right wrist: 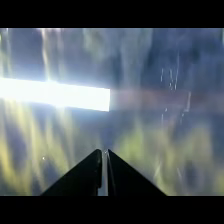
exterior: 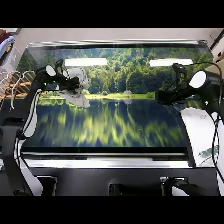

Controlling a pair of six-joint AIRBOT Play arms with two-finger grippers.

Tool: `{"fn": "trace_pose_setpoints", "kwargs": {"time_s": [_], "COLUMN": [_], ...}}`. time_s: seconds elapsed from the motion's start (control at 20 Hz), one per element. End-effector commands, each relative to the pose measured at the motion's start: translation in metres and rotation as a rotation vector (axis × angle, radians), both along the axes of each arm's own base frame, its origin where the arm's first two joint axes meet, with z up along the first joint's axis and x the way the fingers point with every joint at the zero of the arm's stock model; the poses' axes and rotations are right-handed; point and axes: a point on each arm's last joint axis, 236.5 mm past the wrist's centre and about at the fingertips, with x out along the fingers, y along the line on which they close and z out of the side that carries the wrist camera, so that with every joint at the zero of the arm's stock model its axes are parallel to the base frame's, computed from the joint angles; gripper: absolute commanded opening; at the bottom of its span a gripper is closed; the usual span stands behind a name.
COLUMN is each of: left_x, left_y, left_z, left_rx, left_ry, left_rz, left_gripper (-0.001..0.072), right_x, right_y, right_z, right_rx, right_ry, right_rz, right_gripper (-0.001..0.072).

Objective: Fold the clothes and pants, and hang the long-sleeved shirts on hangers.

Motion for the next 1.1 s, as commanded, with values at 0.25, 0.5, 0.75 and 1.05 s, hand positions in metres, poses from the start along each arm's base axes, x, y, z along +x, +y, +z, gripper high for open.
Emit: {"fn": "trace_pose_setpoints", "kwargs": {"time_s": [0.25,0.5,0.75,1.05], "left_x": [-0.147,-0.234,-0.253,-0.179], "left_y": [-0.155,-0.282,-0.302,-0.183], "left_z": [0.146,0.073,0.015,0.127], "left_rx": [-0.06,-0.056,-0.021,-0.035], "left_ry": [0.016,0.131,0.236,0.115], "left_rz": [-0.42,-0.593,-0.607,-0.491], "left_gripper": [0.0014,0.0014,0.0188,0.0701], "right_x": [-0.025,-0.065,-0.09,-0.083], "right_y": [0.0,-0.014,-0.018,-0.038], "right_z": [0.066,0.109,0.126,0.129], "right_rx": [0.005,-0.056,-0.074,-0.159], "right_ry": [-0.135,-0.205,-0.221,-0.263], "right_rz": [0.002,0.009,0.013,-0.003], "right_gripper": [0.0105,0.0104,0.0103,0.051]}}
